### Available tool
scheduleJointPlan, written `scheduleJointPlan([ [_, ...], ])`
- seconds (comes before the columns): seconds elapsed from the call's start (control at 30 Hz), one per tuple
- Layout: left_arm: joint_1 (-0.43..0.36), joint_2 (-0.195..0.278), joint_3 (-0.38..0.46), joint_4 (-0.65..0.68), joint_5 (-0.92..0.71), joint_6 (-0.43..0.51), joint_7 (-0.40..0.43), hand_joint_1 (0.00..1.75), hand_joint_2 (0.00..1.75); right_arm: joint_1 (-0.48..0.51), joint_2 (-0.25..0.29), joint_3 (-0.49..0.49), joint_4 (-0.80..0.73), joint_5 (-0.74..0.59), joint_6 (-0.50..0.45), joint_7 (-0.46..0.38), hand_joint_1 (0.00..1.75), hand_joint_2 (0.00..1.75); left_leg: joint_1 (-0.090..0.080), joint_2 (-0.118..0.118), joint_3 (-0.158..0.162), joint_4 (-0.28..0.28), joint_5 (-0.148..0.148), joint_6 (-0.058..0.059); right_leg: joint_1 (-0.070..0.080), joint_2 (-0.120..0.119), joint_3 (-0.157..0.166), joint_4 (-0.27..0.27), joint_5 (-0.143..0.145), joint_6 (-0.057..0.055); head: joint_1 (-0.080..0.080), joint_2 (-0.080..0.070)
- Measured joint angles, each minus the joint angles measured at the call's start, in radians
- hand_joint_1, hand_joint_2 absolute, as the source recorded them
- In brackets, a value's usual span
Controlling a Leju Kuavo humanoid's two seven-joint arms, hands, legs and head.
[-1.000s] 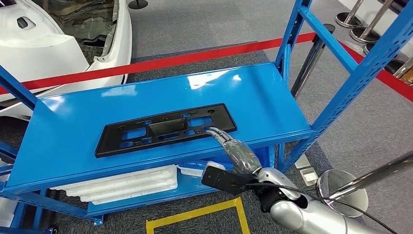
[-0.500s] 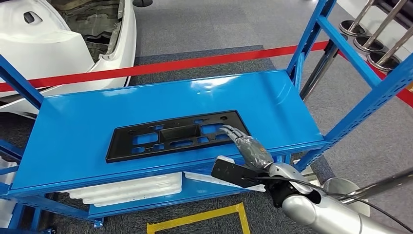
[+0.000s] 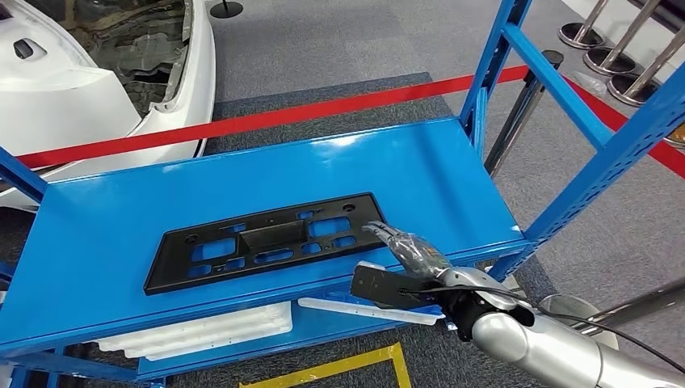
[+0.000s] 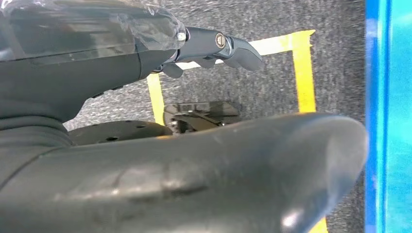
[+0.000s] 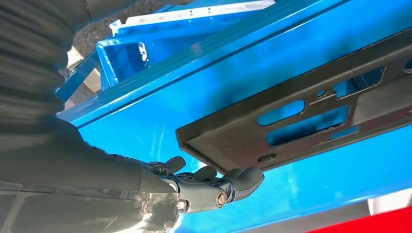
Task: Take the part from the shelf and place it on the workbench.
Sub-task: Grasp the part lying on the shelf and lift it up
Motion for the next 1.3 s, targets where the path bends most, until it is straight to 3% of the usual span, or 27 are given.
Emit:
scheduleJointPlan([
  [0.07, -0.001, 0.0, 0.0, 0.0, -0.001, 0.0, 0.001, 0.0, 0.0, -0.006, -0.004, 0.001, 0.001, -0.012, 0.01, 0.006, 0.0, 1.75, -0.005, 0.0, 0.045, -0.128, 0.074, 0.012, 0.002, 0.002, 0.014, 0.001, -0.012, 0.005, -0.004, 0.0],
  [0.1, -0.003, 0.0, 0.0, 0.0, -0.002, 0.0, 0.002, 0.0, 0.0, -0.01, -0.005, 0.002, 0.002, -0.016, 0.014, 0.009, 0.0, 1.75, -0.007, 0.0, 0.062, -0.174, 0.09, 0.017, 0.003, 0.003, 0.017, 0.001, -0.016, 0.009, -0.007, 0.0],
  [0.23, -0.007, 0.0, 0.0, 0.0, -0.005, 0.0, 0.005, 0.0, 0.0, -0.018, -0.013, 0.004, 0.006, -0.021, 0.023, 0.014, 0.0, 1.75, -0.009, -0.001, 0.077, -0.216, 0.086, 0.032, 0.002, 0.003, 0.019, -0.002, -0.026, 0.028, -0.008, 0.0],
  [0.3, -0.009, 0.0, 0.0, 0.001, -0.008, 0.0, 0.006, 0.0, 0.0, -0.024, -0.018, 0.005, 0.008, -0.023, 0.025, 0.015, 0.0, 1.75, -0.008, -0.001, 0.09, -0.226, 0.085, 0.035, 0.003, 0.002, 0.017, 0.014, -0.016, 0.034, -0.002, 0.0],
  [0.4, -0.013, -0.001, 0.0, 0.001, -0.011, 0.007, 0.014, 0.0, 0.0, -0.031, -0.023, 0.01, 0.014, -0.027, 0.031, 0.018, 0.0, 1.75, -0.013, -0.003, 0.1, -0.225, 0.078, 0.034, 0.005, 0.002, 0.028, 0.007, 0.0, 0.02, 0.006, 0.0],
  [0.43, -0.014, -0.002, 0.0, 0.001, -0.012, 0.013, 0.017, 0.0, 0.0, -0.033, -0.023, 0.012, 0.017, -0.029, 0.034, 0.018, 0.0, 1.75, -0.014, -0.003, 0.099, -0.223, 0.076, 0.036, 0.004, 0.001, 0.037, -0.005, -0.012, 0.018, 0.008, 0.0],
  [0.53, -0.016, -0.003, 0.0, 0.001, -0.014, 0.045, 0.027, 0.0, 0.0, -0.041, -0.023, 0.022, 0.028, -0.035, 0.047, 0.018, 0.0, 1.75, -0.017, -0.002, 0.096, -0.219, 0.072, 0.04, 0.001, 0.001, 0.05, -0.025, -0.03, 0.028, 0.011, 0.0],
  [1.03, -0.018, -0.005, 0.0, 0.001, -0.021, 0.109, 0.05, 0.0, 0.0, -0.143, -0.011, 0.136, 0.123, -0.07, 0.079, 0.008, 0.0, 1.75, -0.017, -0.002, 0.101, -0.221, 0.072, 0.041, 0.003, -0.001, 0.052, -0.026, -0.03, 0.029, 0.011, 0.0],
  [1.3, -0.018, -0.007, 0.0, 0.001, -0.021, 0.109, 0.048, 0.0, 0.0, -0.178, 0.01, 0.183, 0.174, 0.006, 0.051, -0.011, 0.0, 1.75, -0.017, -0.002, 0.102, -0.223, 0.072, 0.04, 0.003, -0.001, 0.052, -0.026, -0.031, 0.029, 0.011, 0.0],
])
